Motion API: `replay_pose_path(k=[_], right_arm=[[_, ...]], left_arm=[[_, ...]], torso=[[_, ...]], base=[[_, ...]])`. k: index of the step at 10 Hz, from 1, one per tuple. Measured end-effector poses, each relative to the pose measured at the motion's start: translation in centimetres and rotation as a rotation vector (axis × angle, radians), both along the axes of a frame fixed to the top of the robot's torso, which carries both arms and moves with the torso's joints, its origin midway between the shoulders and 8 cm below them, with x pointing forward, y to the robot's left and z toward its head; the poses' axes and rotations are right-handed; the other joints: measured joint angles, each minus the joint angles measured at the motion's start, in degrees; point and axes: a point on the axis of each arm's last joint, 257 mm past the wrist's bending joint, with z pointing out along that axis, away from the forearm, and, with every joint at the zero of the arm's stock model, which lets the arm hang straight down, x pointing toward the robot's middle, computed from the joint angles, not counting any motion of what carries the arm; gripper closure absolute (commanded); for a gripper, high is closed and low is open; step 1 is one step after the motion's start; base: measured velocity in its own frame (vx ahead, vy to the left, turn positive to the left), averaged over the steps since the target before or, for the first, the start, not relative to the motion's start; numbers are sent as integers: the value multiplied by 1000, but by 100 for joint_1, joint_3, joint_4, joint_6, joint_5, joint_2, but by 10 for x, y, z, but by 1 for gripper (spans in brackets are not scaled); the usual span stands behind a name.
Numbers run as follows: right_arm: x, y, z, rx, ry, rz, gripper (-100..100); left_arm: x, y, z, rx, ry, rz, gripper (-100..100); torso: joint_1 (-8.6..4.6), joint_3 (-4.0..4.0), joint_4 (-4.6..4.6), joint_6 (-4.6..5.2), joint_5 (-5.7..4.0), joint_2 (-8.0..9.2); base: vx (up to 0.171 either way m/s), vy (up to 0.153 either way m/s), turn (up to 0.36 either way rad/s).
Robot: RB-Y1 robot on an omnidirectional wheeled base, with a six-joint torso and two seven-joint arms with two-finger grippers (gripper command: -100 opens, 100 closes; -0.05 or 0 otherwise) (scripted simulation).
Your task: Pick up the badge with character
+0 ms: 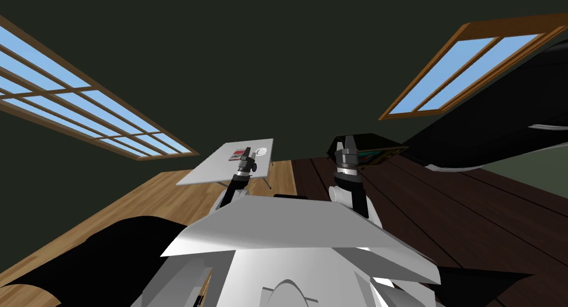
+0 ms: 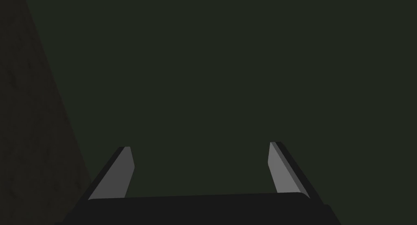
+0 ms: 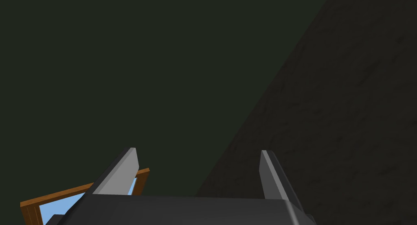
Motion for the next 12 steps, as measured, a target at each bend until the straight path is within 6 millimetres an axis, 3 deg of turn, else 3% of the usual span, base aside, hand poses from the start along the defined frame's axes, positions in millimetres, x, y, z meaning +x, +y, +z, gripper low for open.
replay_pose_path(k=[6,9,12], right_arm=[[0,0,0,0,0,0,0],[0,0,0,0,0,0,0],[0,0,0,0,0,0,0]], left_arm=[[-2,5,-75,88,221,-59,-100],[-8,7,-123,144,358,-83,-100],[-20,19,-156,195,455,-99,-100]], torso=[[-1,1,0,0,0,1],[-3,0,0,0,-1,0],[-4,-2,0,0,-1,-3]], base=[[-17,-2,-20],[-15,-7,-27],[-4,-7,-22]])
